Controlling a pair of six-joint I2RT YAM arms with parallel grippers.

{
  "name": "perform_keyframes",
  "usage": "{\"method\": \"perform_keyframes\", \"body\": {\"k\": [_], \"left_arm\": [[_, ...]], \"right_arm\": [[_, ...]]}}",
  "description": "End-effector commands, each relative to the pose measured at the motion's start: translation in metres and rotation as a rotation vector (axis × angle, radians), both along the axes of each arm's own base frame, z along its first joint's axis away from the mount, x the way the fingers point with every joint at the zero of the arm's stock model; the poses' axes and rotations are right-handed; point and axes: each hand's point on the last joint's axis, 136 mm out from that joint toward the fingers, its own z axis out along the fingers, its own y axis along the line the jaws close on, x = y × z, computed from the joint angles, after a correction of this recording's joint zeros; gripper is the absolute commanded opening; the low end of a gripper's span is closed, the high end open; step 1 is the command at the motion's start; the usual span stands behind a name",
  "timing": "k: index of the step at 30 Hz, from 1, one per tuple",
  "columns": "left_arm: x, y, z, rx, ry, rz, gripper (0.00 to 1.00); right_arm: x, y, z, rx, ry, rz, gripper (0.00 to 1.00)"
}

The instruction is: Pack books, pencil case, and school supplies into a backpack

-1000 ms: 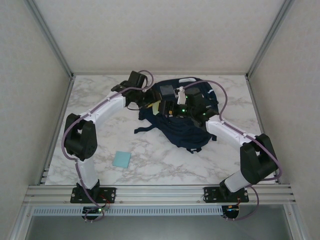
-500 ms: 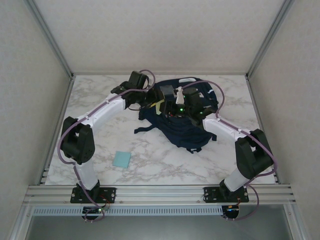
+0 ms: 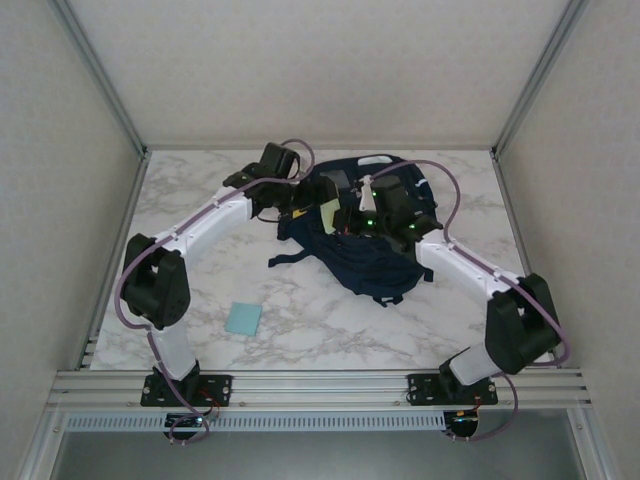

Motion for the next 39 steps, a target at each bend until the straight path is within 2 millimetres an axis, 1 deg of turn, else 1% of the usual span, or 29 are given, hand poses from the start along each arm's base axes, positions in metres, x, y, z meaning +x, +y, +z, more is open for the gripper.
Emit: {"method": "perform_keyframes", "body": {"k": [1,3,5,9,12,14,17,19,23,26,29,31,34,35,36,38,39], "left_arm": [[0.001,0.011,0.024,0.090,-0.129,-0.029,0.95],[-0.003,0.005,0.021,0.136,-0.163,-0.079,0.93],[-0.008,-0.004,0.016,0.192,-0.197,-0.138,0.91],[-0.017,-0.023,-0.004,0.342,-0.245,-0.282,0.88],[-0.023,-0.041,-0.018,0.417,-0.272,-0.389,0.87],[-0.029,-0.055,-0.025,0.452,-0.288,-0.462,0.86],[-0.038,-0.074,-0.037,0.498,-0.311,-0.559,0.86],[-0.044,-0.085,-0.044,0.527,-0.323,-0.614,0.86],[-0.056,-0.102,-0.063,0.582,-0.329,-0.715,0.86],[-0.061,-0.106,-0.077,0.620,-0.319,-0.753,0.86],[-0.059,-0.104,-0.090,0.653,-0.302,-0.753,0.86],[-0.057,-0.102,-0.095,0.671,-0.294,-0.747,0.85],[-0.059,-0.103,-0.096,0.663,-0.284,-0.750,0.85],[-0.057,-0.103,-0.095,0.667,-0.291,-0.744,0.82],[-0.055,-0.102,-0.096,0.678,-0.297,-0.737,0.72],[-0.048,-0.101,-0.095,0.702,-0.319,-0.714,0.36],[-0.045,-0.100,-0.094,0.710,-0.329,-0.703,0.22]], "right_arm": [[-0.006,-0.073,0.004,-0.218,-0.023,-0.176,0.00],[-0.012,-0.106,0.007,-0.288,-0.030,-0.255,0.00],[-0.019,-0.134,0.011,-0.335,-0.032,-0.318,0.00],[-0.032,-0.188,0.024,-0.435,-0.063,-0.448,0.00],[-0.041,-0.217,0.036,-0.483,-0.096,-0.522,0.00],[-0.046,-0.229,0.042,-0.492,-0.108,-0.552,0.00],[-0.054,-0.241,0.047,-0.500,-0.111,-0.585,0.00],[-0.058,-0.247,0.046,-0.507,-0.105,-0.601,0.00],[-0.062,-0.252,0.041,-0.508,-0.093,-0.614,0.00],[-0.063,-0.251,0.037,-0.497,-0.083,-0.612,0.00],[-0.062,-0.250,0.034,-0.486,-0.076,-0.610,0.00],[-0.061,-0.249,0.033,-0.483,-0.073,-0.608,0.00],[-0.060,-0.249,0.032,-0.482,-0.070,-0.608,0.00],[-0.059,-0.249,0.032,-0.480,-0.073,-0.609,0.00],[-0.059,-0.248,0.032,-0.478,-0.071,-0.606,0.00],[-0.058,-0.246,0.033,-0.469,-0.075,-0.601,0.00],[-0.059,-0.246,0.033,-0.464,-0.074,-0.602,0.00]]}}
